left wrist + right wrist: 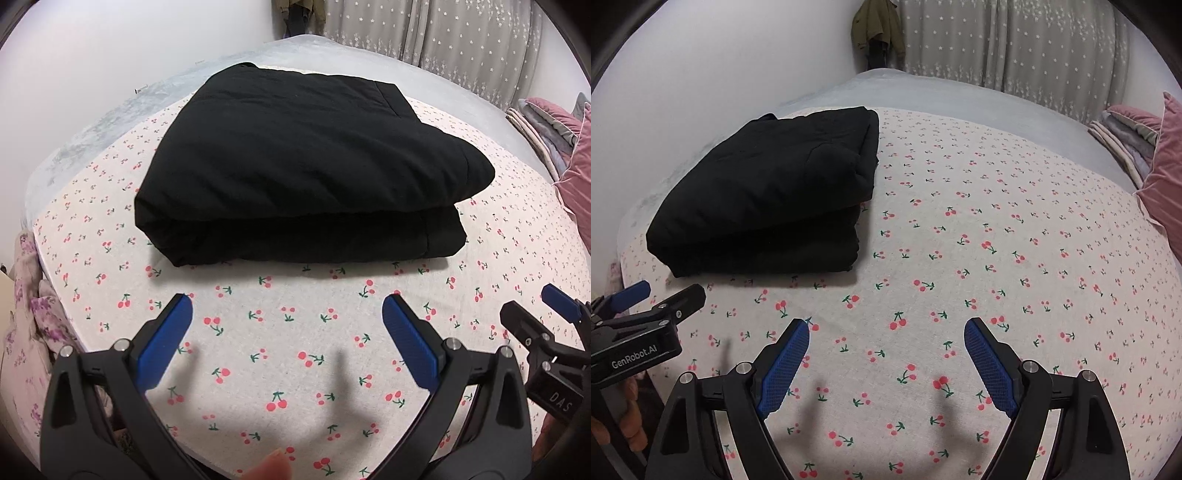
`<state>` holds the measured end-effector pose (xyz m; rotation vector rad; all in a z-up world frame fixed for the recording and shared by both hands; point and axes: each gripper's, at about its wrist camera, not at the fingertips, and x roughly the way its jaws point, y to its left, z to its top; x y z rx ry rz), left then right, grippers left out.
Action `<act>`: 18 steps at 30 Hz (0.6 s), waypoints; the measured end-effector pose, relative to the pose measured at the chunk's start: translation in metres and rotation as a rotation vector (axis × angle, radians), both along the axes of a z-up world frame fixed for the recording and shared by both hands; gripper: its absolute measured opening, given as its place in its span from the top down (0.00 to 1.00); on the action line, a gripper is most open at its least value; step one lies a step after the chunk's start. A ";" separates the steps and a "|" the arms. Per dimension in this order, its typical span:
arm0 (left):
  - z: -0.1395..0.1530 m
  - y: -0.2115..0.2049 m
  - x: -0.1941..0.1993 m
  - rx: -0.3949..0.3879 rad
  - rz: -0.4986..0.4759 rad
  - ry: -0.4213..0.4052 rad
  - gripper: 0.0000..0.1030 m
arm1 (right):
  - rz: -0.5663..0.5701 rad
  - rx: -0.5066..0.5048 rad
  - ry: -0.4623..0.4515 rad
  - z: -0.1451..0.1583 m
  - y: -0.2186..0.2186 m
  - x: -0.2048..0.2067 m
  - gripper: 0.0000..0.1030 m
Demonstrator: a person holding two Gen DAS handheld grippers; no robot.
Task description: Fold large clothes
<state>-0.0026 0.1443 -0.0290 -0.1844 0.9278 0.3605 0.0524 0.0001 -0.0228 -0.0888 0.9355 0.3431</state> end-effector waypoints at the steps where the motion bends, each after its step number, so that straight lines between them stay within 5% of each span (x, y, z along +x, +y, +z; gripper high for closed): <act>1: 0.000 -0.002 0.000 0.001 0.001 -0.001 0.01 | 0.001 -0.001 -0.001 -0.001 0.000 0.000 0.15; 18: -0.003 -0.002 0.001 0.003 -0.001 0.010 0.01 | 0.006 -0.012 0.016 -0.009 0.001 0.004 0.15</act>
